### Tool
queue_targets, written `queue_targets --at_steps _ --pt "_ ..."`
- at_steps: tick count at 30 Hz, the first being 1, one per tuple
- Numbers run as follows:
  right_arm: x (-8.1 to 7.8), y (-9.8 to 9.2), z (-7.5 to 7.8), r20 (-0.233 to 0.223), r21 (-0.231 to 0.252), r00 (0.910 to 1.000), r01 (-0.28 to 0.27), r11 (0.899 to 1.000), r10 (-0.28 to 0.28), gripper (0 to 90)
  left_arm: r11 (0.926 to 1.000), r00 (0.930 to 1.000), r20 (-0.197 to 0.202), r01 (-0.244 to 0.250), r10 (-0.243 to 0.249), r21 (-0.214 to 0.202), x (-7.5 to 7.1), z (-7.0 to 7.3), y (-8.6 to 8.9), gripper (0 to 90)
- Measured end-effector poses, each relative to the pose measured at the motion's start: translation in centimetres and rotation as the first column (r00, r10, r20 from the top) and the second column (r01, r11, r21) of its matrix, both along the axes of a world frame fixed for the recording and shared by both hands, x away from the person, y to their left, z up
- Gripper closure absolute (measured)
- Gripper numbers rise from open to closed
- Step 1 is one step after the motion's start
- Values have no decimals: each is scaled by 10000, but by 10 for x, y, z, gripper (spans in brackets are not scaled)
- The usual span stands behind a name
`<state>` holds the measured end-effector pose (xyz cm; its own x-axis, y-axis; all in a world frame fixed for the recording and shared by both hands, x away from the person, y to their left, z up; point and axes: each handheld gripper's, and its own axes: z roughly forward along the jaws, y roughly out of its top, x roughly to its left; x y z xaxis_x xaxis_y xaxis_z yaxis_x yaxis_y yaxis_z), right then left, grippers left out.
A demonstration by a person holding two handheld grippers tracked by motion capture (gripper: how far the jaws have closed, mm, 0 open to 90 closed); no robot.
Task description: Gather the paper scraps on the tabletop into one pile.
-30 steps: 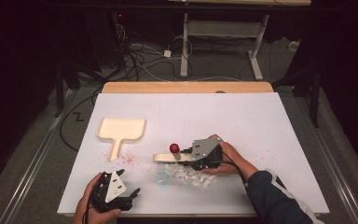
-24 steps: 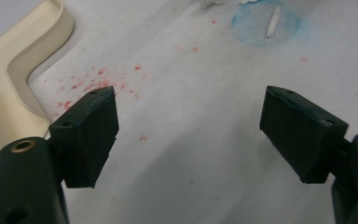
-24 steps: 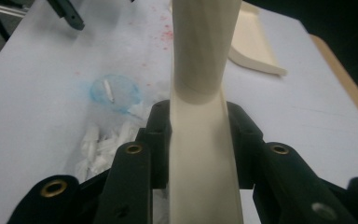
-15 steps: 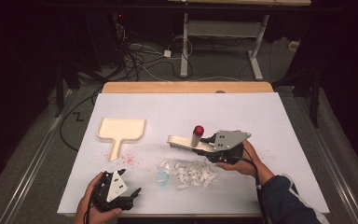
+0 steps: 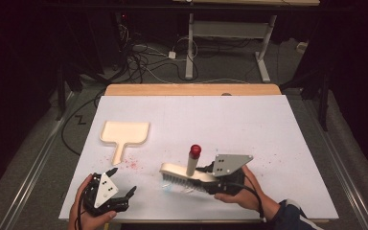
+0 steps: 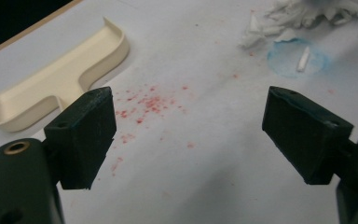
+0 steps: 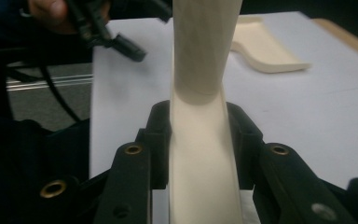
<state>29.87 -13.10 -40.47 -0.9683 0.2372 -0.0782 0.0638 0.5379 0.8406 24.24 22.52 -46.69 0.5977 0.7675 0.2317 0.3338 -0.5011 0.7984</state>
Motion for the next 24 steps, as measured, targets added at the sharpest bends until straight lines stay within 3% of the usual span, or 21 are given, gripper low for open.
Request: queue_targets --at_steps 4,8,13,14,24 --pt "-7 20 -17 -594 -486 9976 -375 9981 346 683 10000 10000 -11 2 -2 -49 0 -1 1 167" --pt "-5 25 -25 -749 -726 9966 -388 9966 333 684 10000 9999 -92 73 -73 33 1 -2 -2 167" --pt "0 20 -23 -578 -958 9982 81 9954 -136 683 9993 9993 -268 265 -258 265 0 -5 -10 167" --pt "1 20 -22 -525 -998 9984 165 9949 -218 683 9987 9993 -148 345 -339 371 0 -5 -11 167" --pt "9 24 -22 -589 -1119 9977 261 9934 -329 683 9989 9989 -316 353 -343 297 4 -8 -11 167"
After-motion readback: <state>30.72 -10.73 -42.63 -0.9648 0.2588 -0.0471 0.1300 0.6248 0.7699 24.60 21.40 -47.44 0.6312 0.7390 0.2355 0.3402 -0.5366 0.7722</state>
